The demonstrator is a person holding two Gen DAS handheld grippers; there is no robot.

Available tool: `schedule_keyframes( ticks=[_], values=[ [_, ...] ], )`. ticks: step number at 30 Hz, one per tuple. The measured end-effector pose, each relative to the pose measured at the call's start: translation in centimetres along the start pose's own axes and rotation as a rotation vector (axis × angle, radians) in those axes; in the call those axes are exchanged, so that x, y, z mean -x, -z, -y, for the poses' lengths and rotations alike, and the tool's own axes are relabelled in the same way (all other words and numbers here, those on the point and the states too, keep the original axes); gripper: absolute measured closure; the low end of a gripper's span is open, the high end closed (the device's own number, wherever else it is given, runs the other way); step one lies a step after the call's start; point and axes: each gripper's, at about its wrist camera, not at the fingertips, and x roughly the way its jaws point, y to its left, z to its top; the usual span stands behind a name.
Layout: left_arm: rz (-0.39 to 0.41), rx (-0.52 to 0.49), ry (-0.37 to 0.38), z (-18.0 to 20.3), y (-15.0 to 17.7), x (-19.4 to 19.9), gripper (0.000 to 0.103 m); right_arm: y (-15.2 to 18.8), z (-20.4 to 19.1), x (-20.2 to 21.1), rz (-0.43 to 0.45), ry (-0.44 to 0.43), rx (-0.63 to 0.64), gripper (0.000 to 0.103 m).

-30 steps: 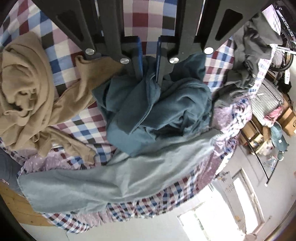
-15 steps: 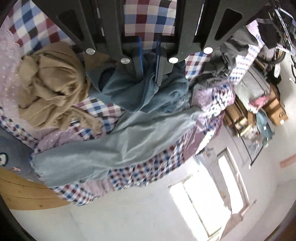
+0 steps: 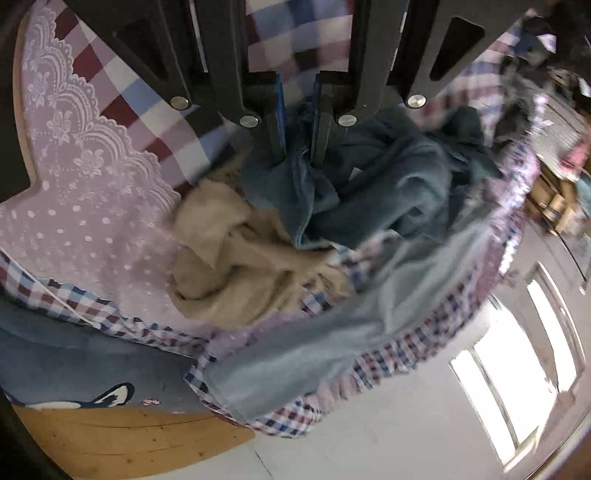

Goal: Fold clothes
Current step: 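Close the right tool on the dark teal garment and lift it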

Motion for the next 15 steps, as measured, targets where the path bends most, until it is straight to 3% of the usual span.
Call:
schedule_keyframes(
  ticks=[3,5,6,11,15],
  values=[
    [0.003,-0.025,0.016,0.8,0.4,-0.2,0.001,0.7,-0.1,-0.5,0.012,0.068,0.012,0.084],
    [0.006,-0.034,0.025,1.4,0.6,-0.3,0.001,1.1,-0.4,-0.7,0.023,0.102,0.006,0.067],
    [0.005,-0.039,0.033,1.6,0.9,-0.5,0.001,1.3,-0.5,-0.8,0.019,0.107,0.0,0.065],
    [-0.011,-0.075,0.073,3.0,2.1,-1.0,0.001,1.0,-0.4,0.0,0.042,0.1,0.001,0.063],
    [0.0,-0.085,0.089,4.0,2.4,-1.9,0.001,1.5,-1.9,1.2,0.049,0.017,0.03,0.06]
  ],
)
